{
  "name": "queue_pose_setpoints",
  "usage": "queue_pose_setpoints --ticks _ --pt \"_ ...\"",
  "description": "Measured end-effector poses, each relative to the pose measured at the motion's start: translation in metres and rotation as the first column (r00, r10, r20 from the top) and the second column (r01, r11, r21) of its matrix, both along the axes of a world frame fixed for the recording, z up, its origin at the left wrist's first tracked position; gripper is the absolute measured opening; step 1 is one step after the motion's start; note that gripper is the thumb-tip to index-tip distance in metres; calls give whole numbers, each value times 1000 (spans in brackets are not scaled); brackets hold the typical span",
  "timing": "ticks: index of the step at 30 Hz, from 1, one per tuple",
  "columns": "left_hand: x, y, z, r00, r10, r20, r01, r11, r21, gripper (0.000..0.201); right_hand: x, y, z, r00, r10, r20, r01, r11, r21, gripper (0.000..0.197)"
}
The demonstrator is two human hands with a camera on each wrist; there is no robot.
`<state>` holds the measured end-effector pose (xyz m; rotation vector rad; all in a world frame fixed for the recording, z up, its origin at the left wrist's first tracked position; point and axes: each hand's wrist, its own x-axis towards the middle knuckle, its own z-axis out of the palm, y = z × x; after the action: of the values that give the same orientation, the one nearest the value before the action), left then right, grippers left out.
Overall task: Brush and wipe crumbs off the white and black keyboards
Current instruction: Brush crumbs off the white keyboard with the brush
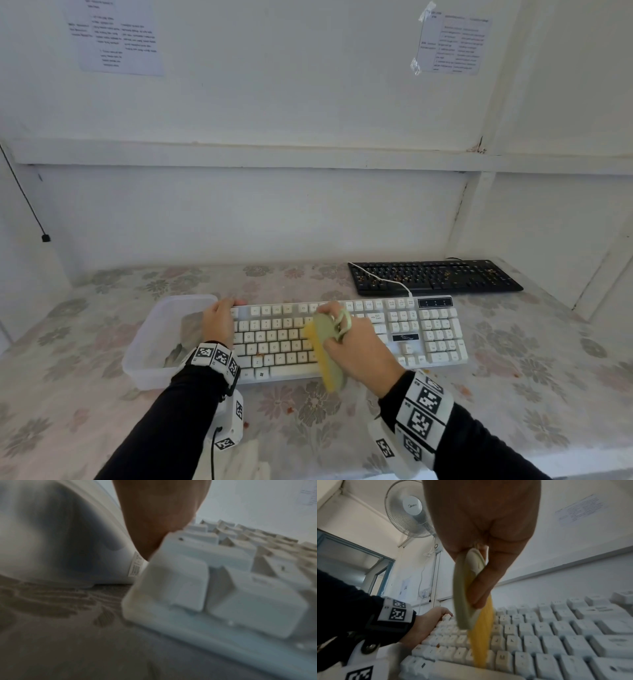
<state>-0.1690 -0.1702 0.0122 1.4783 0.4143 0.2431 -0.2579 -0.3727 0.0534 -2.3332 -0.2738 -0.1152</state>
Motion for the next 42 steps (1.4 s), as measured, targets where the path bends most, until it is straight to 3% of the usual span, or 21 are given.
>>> queue_pose_setpoints --ticks 5,12,15,21,29,35,42 --pt "0 0 1 1000 -8 3 8 1000 4 21 14 26 9 966 46 255 -73 992 99 44" --pt "2 0 1 1000 -11 21 11 1000 2 21 3 48 -4 993 118 -21 -116 991 72 40" --pt "1 0 1 999 -16 34 16 1000 4 22 -1 46 4 988 139 -60 -137 990 35 34" --pt "-3 -2 6 995 -18 96 16 1000 27 21 9 65 10 982 120 148 -143 978 154 46" --pt "-1 0 4 997 -12 82 11 1000 9 23 0 58 2 967 234 -97 -232 972 33 32" --pt "2 1 1 995 -3 100 3 1000 -3 23 14 72 15 978 130 161 -157 974 165 39" --pt "3 1 1 992 -25 123 18 999 50 25 5 72 8 976 218 -8 -217 972 87 31"
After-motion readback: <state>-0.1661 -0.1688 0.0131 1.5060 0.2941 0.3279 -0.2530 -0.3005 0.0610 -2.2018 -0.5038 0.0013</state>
